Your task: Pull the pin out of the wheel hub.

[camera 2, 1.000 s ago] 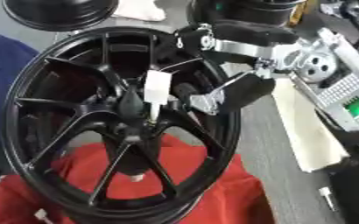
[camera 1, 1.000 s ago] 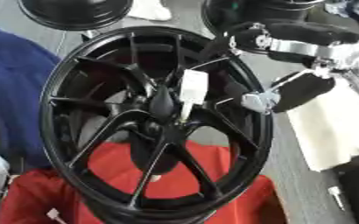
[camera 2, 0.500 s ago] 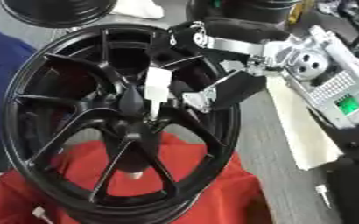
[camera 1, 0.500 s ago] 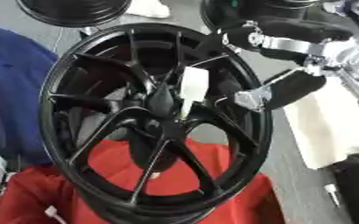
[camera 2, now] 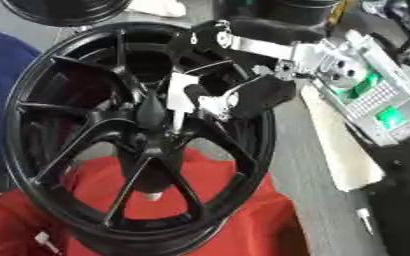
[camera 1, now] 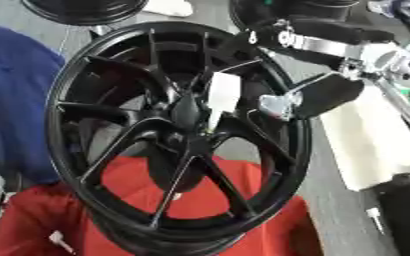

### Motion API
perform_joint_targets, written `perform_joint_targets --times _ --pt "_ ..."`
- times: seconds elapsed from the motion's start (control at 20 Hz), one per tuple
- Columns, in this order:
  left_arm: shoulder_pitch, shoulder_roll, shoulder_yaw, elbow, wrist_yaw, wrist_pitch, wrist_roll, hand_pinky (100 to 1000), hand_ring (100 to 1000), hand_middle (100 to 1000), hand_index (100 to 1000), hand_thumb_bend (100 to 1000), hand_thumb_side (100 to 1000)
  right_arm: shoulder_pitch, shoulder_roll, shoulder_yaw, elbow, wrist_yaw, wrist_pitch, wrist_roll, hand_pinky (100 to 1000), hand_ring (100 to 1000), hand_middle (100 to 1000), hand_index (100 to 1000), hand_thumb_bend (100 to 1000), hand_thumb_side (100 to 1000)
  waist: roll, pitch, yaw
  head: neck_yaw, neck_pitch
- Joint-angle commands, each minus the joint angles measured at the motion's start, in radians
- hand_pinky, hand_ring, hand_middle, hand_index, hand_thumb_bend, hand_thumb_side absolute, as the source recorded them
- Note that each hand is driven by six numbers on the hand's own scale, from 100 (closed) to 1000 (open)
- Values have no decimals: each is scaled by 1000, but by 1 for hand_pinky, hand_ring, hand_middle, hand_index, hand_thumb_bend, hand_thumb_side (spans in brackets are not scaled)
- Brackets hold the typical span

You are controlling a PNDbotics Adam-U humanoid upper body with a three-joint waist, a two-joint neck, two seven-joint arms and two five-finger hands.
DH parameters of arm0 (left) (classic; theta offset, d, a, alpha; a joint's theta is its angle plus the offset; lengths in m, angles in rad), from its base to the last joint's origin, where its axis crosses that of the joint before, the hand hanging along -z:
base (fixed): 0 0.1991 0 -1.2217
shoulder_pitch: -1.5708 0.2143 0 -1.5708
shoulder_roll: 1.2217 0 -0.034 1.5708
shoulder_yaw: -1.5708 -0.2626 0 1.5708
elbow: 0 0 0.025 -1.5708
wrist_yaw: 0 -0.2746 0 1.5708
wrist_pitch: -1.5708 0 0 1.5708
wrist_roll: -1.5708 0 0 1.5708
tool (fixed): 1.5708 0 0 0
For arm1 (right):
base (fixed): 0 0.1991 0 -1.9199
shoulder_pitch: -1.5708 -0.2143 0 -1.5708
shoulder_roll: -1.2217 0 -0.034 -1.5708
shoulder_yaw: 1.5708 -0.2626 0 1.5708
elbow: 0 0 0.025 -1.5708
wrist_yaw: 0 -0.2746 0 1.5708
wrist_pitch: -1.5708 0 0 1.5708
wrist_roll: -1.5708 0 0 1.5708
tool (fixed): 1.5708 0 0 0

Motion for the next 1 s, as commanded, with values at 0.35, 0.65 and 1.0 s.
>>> perform_joint_targets --times 0.35,0.65,1.0 --pt "-12 -1 -2 -16 -2 3 -5 635 749 618 679 100 815 -11 -1 2 -12 -5 16 19 928 939 843 937 100 577 2 0 3 -10 -6" --pt "-10 -7 -3 -16 -1 8 -5 636 749 617 676 100 816 -4 1 1 -12 -12 35 28 934 944 845 938 100 633 -1 3 3 -8 -10" --pt "-12 -9 -5 -16 -2 7 -8 637 748 617 675 100 818 5 2 1 -12 64 11 29 935 947 828 933 100 499 -4 8 9 -10 -13"
